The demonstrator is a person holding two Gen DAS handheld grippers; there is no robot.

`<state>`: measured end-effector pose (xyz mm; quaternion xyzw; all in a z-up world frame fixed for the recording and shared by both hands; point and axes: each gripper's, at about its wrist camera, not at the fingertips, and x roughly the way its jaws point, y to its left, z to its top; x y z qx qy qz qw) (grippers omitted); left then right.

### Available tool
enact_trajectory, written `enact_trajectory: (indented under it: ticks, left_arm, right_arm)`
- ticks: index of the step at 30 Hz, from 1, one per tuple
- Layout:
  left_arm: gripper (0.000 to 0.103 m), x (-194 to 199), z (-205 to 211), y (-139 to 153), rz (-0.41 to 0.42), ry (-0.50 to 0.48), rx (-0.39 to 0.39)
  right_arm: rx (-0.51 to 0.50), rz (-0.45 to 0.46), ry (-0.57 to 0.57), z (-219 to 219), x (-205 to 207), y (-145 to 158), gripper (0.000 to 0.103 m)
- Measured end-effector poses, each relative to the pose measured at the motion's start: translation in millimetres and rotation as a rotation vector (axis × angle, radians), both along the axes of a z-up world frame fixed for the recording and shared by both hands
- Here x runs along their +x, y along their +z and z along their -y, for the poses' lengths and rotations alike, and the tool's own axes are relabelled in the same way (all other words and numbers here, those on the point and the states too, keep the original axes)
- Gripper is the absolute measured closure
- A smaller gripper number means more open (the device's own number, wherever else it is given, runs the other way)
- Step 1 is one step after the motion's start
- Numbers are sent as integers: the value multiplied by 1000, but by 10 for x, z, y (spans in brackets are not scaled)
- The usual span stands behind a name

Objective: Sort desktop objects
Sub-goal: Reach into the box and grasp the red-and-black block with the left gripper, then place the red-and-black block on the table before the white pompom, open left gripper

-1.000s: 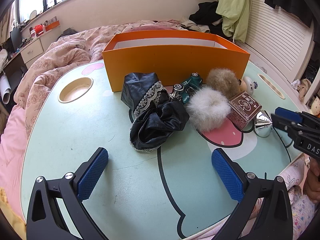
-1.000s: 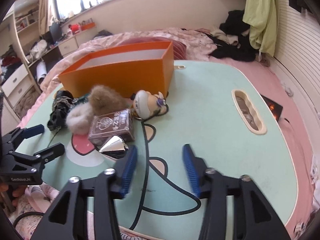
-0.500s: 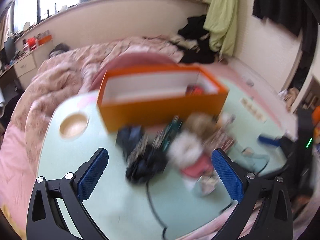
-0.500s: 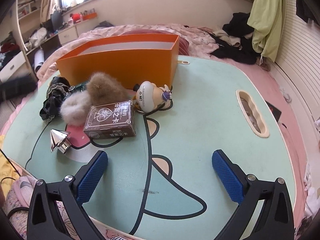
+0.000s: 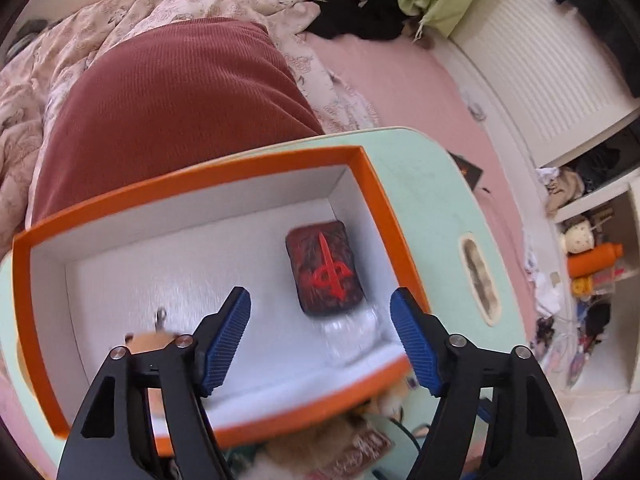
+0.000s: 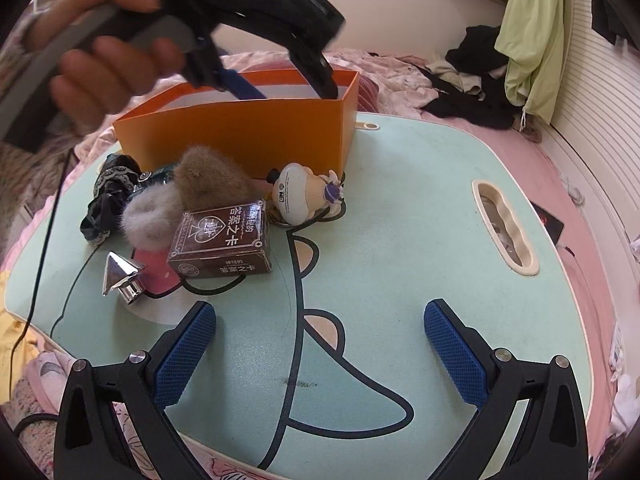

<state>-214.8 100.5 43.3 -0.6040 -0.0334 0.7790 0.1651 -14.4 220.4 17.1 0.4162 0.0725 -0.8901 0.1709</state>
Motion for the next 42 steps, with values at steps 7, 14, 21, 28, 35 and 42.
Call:
enact_trajectory:
  ticks: [7,14,21,28,35,42]
  left_arm:
    - [48,-127,-186,-212,23,-6,-65]
    - [61,-81,-159,-302,4,-11,-84]
    - [62,-11,43,-202,-53,1,-71]
    - [62,787,525,771,-336,-5,101]
    - [62,1982,1087,742,-401,-22,86]
    - [62,2303,1115,57,-258,-4,71]
  right_arm:
    - [0,0,0,-2,-7,0,0]
    - [0,1,-1,27,-11,9,0]
    - [-1,1,0,26,-10,8,0]
    - [-1,0,0,22,-8,6,0]
    - [1,1,0,29,-8,9,0]
    - [1,1,0,34,-6,10,0]
